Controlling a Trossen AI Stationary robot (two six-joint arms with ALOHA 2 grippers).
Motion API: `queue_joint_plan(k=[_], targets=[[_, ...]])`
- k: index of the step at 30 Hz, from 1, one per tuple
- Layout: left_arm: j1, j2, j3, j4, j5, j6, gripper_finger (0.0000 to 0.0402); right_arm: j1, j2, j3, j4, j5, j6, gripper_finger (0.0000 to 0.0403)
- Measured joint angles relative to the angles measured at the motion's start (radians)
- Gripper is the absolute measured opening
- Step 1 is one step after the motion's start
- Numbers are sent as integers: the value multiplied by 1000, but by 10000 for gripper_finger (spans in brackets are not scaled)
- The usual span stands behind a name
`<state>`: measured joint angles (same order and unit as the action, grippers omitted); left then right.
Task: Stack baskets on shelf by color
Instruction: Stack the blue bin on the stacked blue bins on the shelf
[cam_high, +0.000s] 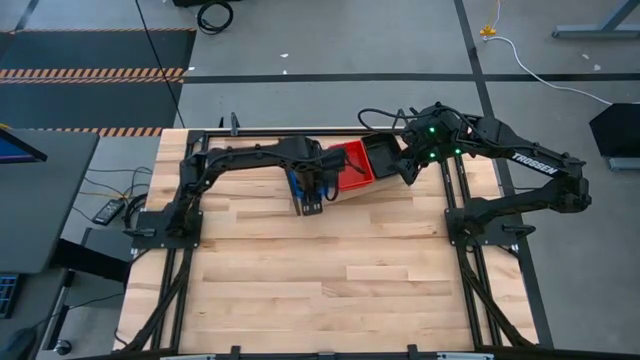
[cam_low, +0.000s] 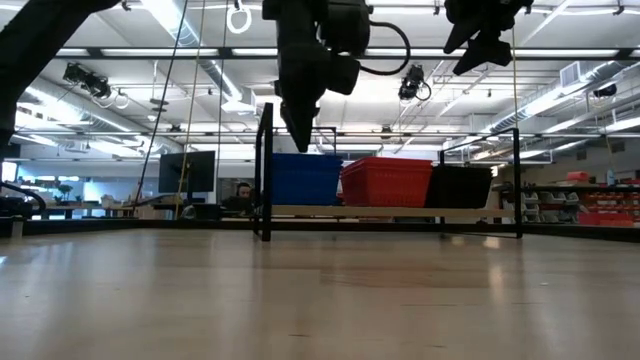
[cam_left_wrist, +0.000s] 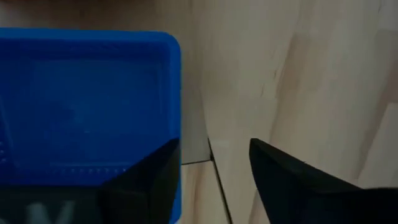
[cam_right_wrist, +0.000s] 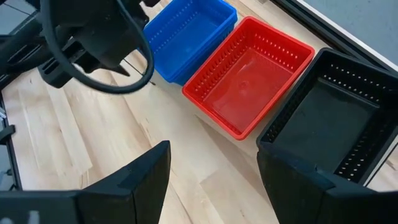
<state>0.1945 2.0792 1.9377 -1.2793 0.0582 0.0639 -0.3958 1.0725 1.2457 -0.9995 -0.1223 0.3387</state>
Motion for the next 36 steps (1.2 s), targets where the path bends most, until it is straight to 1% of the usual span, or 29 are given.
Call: queue_joint_plan(k=[4, 9, 16, 21, 24, 30, 33, 35, 36], targets=[[-5, 10, 1, 14, -16, 22, 219, 0, 0, 0, -1, 1, -1, 245], [1, 35, -1, 28, -91, 52, 226, 0, 0, 0, -1, 0, 1, 245], [3, 95, 0, 27, -92, 48, 202, 0, 1, 0, -6, -2, 2, 245], [-17, 100, 0, 24, -91, 20, 180, 0, 1, 0, -19, -2, 2, 245], [-26, 76, 0, 14, -91, 18, 170, 0, 1, 0, -23, -2, 0, 245], [-26, -17, 0, 13, -94, -5, 160, 0, 1, 0, -26, -2, -3, 245], [-26, -61, 0, 18, -158, 5, 162, 0, 1, 0, -26, -2, -9, 245], [-22, -69, 3, 33, -206, 30, 165, -1, 1, 0, -26, -1, -14, 245], [-14, -68, 2, 31, -208, 44, 167, -1, 1, 0, -26, -1, -20, 245]])
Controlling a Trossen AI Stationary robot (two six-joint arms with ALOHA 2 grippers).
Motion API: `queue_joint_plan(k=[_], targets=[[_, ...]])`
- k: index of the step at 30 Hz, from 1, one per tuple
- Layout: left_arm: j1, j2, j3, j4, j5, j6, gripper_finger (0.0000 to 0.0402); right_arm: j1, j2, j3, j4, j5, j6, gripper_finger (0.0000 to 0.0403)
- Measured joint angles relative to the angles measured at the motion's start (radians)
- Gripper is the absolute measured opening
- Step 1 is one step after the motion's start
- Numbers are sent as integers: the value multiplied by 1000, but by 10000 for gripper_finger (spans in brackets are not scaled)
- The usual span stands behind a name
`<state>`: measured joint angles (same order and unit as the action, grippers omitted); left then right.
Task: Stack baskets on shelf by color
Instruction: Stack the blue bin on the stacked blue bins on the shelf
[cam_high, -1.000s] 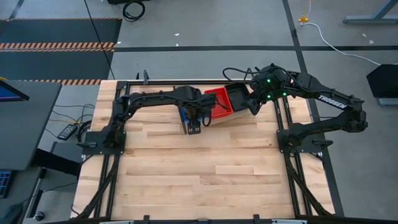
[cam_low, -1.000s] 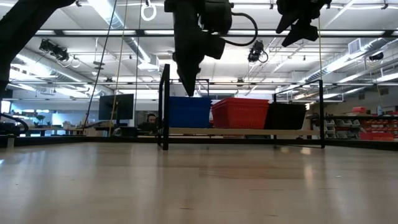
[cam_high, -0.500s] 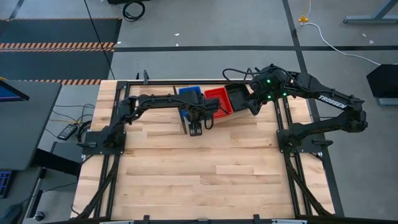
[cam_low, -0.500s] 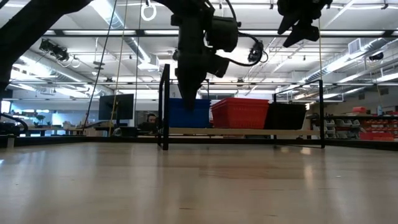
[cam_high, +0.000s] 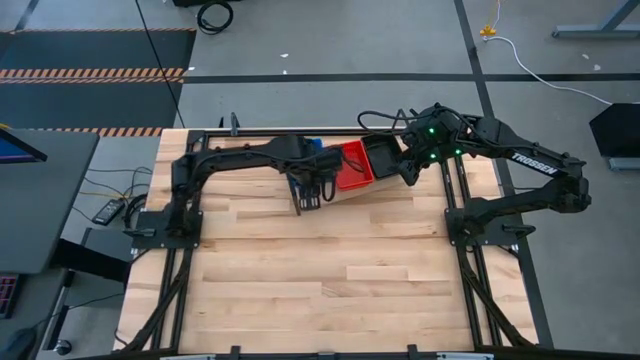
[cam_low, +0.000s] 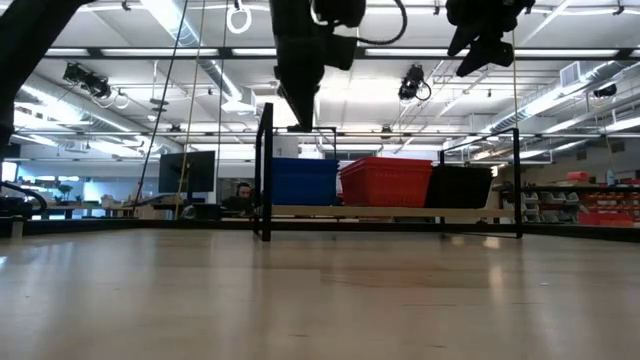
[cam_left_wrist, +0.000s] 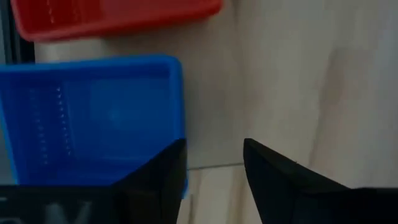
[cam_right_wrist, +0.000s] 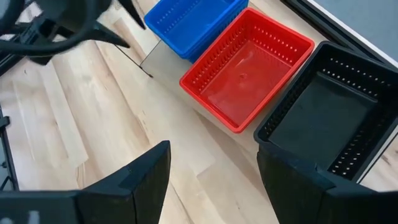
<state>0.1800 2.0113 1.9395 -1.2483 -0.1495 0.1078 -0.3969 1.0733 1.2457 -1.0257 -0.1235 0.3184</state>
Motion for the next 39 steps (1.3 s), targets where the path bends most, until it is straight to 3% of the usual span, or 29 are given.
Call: queue_joint_plan(k=[17, 25, 31, 39], targets=[[62, 179, -2, -8, 58, -4, 238, 0, 0, 0, -5, -1, 19, 245], [55, 195, -2, -3, 66, -100, 179, 0, 0, 0, -5, -1, -2, 245], [47, 195, -2, -4, 134, -184, 130, 0, 0, 0, -5, 1, -13, 245], [29, 195, -2, 0, 153, -235, 92, -6, 0, 0, -5, 2, -34, 245]])
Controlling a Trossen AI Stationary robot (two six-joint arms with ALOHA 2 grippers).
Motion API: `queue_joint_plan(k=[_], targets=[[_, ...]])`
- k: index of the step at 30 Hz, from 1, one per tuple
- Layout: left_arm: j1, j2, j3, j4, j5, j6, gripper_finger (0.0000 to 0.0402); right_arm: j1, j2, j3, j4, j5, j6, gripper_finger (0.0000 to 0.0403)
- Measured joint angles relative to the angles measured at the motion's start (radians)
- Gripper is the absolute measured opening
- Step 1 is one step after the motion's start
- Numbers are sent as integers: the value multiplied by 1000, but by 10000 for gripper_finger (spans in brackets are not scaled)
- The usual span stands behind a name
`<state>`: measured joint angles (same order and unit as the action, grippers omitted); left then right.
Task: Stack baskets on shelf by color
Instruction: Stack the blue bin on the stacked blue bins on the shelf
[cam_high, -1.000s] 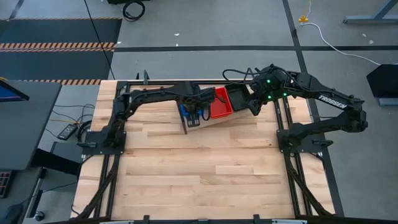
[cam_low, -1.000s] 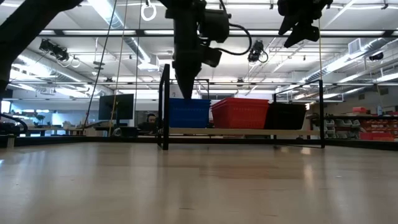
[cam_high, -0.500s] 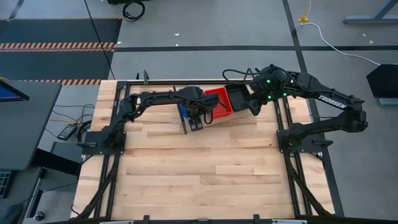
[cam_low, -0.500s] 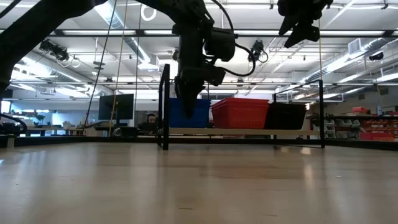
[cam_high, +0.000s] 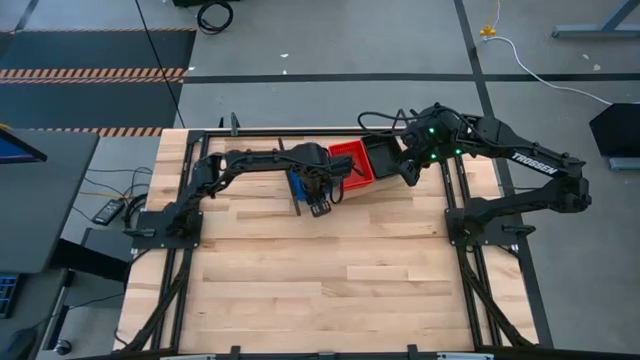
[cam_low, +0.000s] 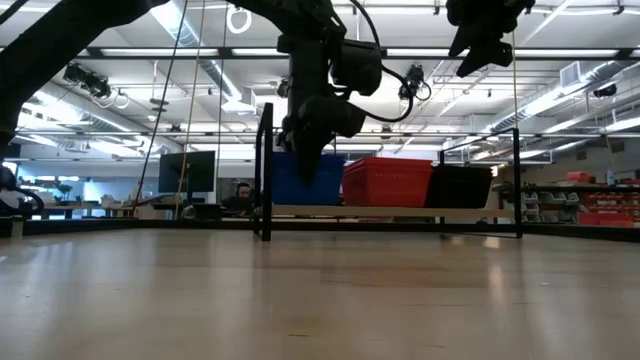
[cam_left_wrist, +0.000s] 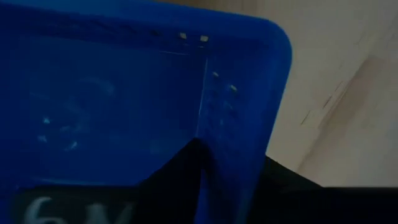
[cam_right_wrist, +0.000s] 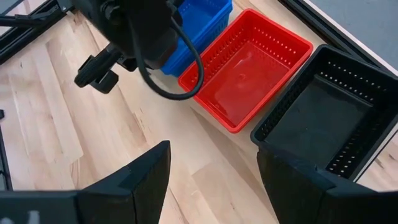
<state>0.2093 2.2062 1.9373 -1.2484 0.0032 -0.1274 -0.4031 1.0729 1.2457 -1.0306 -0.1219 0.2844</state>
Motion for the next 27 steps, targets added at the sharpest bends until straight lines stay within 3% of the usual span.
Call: queue_joint_plan(k=[11, 27], targets=[[0, 0, 0, 19, -1, -20, 69, -6, 0, 0, 0, -6, -18, 245], [1, -28, 0, -42, 1, 0, 90, -6, 0, 0, -1, -10, -18, 245]])
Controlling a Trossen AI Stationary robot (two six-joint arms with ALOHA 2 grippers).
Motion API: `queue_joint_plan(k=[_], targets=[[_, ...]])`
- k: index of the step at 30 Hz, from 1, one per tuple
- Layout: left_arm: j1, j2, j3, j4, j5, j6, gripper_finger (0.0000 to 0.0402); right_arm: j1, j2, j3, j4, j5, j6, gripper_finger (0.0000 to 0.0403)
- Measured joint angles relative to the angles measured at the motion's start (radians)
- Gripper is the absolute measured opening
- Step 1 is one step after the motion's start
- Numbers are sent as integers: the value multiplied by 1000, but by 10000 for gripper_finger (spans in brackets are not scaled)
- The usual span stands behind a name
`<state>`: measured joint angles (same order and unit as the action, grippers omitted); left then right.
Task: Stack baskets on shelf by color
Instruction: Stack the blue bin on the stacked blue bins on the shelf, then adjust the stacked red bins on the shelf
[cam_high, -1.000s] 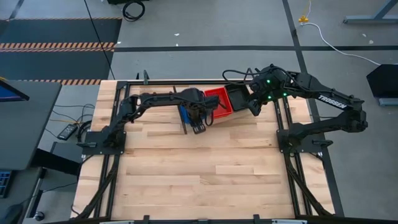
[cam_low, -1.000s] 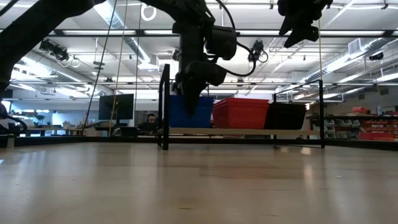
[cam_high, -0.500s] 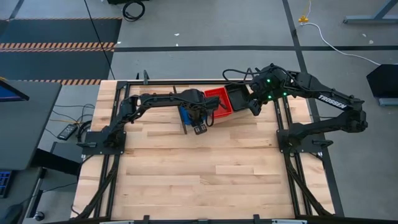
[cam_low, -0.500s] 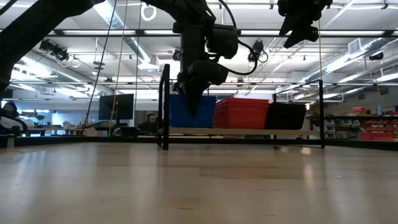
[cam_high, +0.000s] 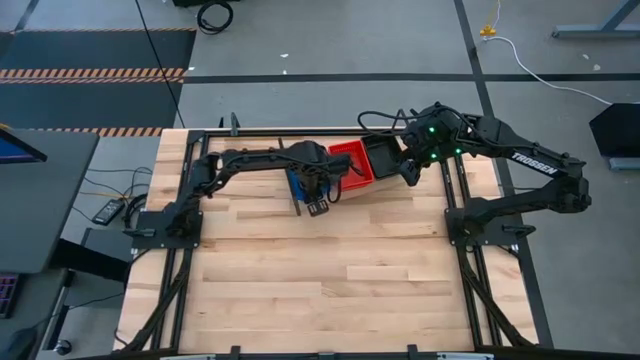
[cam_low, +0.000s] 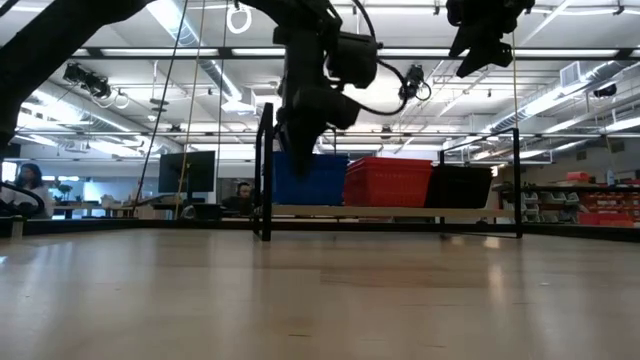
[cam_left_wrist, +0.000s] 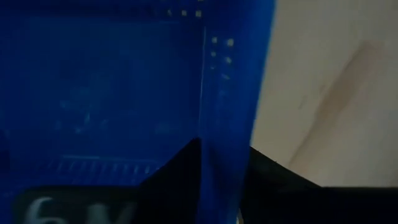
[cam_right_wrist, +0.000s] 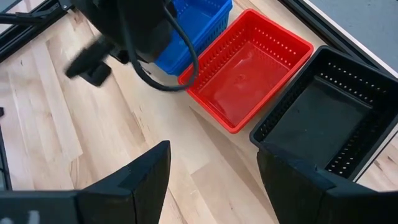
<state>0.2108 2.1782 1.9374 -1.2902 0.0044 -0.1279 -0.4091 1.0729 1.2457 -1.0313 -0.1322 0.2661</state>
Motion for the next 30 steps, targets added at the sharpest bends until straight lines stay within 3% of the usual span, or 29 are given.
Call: queue_joint_plan(k=[6, 18, 30], targets=[[-4, -75, 1, 57, 0, 4, 98, -1, 0, 0, -6, 0, -8, 245], [-100, -131, 2, 511, 40, 45, 115, -1, -68, 0, -180, 5, 6, 245], [-101, -37, 1, 544, -141, 150, 179, -1, -152, 0, -201, 16, 133, 245]])
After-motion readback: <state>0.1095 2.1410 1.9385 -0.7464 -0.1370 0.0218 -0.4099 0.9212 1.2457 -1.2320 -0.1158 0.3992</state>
